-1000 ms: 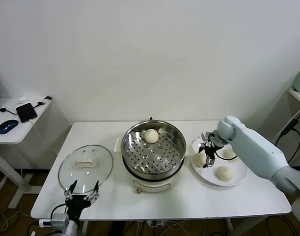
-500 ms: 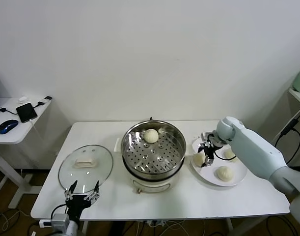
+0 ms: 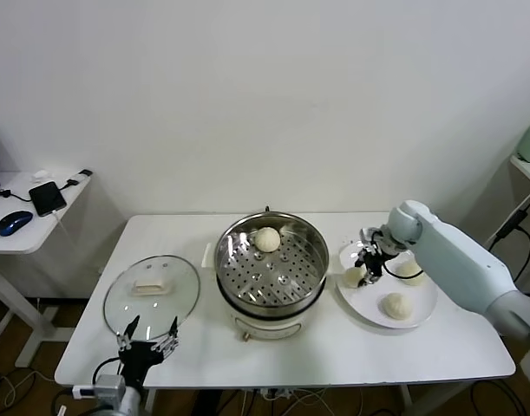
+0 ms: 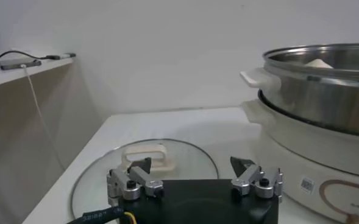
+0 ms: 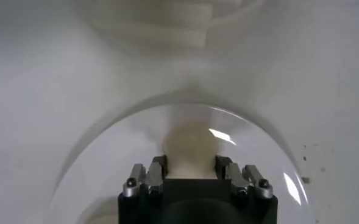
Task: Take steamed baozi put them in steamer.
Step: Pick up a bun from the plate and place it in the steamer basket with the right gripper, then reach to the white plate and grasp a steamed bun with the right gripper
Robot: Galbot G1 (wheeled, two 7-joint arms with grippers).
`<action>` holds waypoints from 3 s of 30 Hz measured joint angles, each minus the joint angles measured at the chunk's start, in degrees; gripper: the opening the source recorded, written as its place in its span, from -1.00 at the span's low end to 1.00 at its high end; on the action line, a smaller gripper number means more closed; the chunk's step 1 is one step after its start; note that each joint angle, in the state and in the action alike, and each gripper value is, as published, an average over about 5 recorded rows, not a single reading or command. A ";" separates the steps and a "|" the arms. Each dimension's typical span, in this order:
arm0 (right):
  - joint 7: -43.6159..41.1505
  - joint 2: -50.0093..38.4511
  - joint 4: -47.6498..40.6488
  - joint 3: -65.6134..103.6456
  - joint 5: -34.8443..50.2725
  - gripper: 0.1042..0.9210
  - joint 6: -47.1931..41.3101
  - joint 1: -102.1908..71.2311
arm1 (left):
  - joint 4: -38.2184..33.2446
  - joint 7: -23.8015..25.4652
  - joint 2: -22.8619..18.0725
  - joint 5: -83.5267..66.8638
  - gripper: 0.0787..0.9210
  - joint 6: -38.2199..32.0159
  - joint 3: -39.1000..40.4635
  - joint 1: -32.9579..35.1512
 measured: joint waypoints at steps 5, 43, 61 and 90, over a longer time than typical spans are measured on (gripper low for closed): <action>-1.31 -3.87 6.34 -8.59 7.32 0.01 -4.77 9.57 | -0.31 0.18 0.08 0.35 0.77 0.16 0.30 -0.53; 3.98 30.84 1.41 -41.27 37.86 0.01 -29.59 33.30 | -2.19 1.00 1.07 -3.24 0.77 1.00 -1.03 -3.10; 4.46 40.19 -7.93 -38.44 31.23 0.05 -29.86 26.70 | -1.77 0.97 0.82 -4.33 0.77 1.12 -0.89 -3.25; -0.12 13.31 13.41 -32.33 28.38 0.76 -27.48 36.84 | -2.28 1.23 -0.21 -4.49 0.77 1.84 -1.22 -1.86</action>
